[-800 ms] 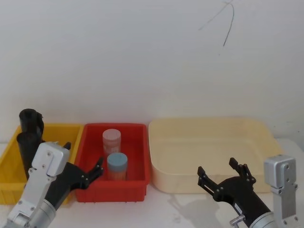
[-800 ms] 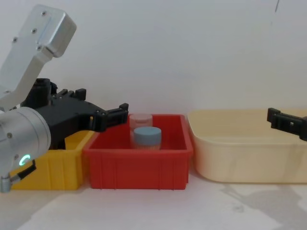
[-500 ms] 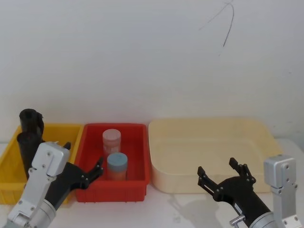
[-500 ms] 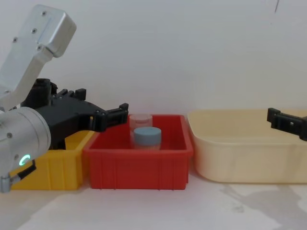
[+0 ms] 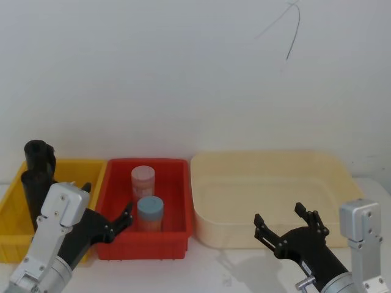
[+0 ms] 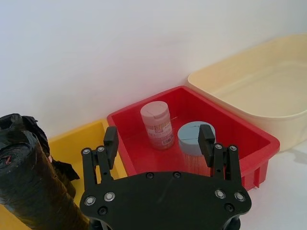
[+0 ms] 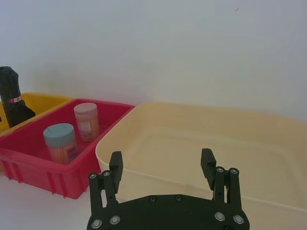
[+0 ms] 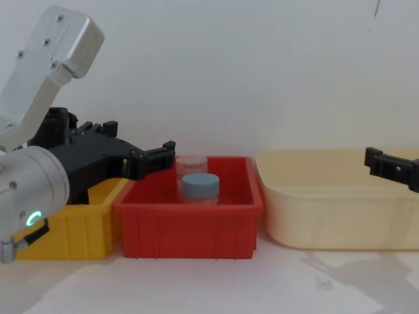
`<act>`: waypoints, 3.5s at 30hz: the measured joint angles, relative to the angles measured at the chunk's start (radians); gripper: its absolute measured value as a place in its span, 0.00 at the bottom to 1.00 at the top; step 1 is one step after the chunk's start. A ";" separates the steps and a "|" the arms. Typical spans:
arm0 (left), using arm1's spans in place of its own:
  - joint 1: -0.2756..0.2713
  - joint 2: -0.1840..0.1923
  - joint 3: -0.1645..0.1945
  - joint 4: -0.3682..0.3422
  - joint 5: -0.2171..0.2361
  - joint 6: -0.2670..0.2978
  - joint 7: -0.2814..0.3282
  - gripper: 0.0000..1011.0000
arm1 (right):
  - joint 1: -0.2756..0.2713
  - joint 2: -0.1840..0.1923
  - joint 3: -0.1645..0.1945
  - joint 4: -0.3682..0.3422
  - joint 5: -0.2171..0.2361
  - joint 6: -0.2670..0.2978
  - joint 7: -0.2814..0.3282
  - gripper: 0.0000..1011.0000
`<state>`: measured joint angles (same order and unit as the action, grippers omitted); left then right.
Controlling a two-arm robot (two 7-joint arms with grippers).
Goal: Pick up the garbage bag with the one hand and transfer it to the other hand.
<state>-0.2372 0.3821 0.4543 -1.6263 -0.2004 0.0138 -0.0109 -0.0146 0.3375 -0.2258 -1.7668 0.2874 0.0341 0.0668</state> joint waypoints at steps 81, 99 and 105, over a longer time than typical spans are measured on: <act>0.050 0.039 -0.212 -0.042 -0.126 0.200 0.022 0.99 | 0.000 0.000 0.000 0.000 0.000 0.000 0.000 0.99; -0.021 0.008 -0.194 0.023 -0.070 0.199 0.044 0.88 | 0.000 0.000 0.000 0.000 0.000 0.000 0.000 0.99; -0.031 0.004 -0.191 0.033 -0.060 0.198 0.048 0.73 | 0.000 0.000 0.000 0.000 0.000 0.000 0.000 0.99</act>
<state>-0.2687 0.3858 0.2632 -1.5936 -0.2609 0.2117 0.0372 -0.0147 0.3375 -0.2258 -1.7668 0.2874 0.0341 0.0668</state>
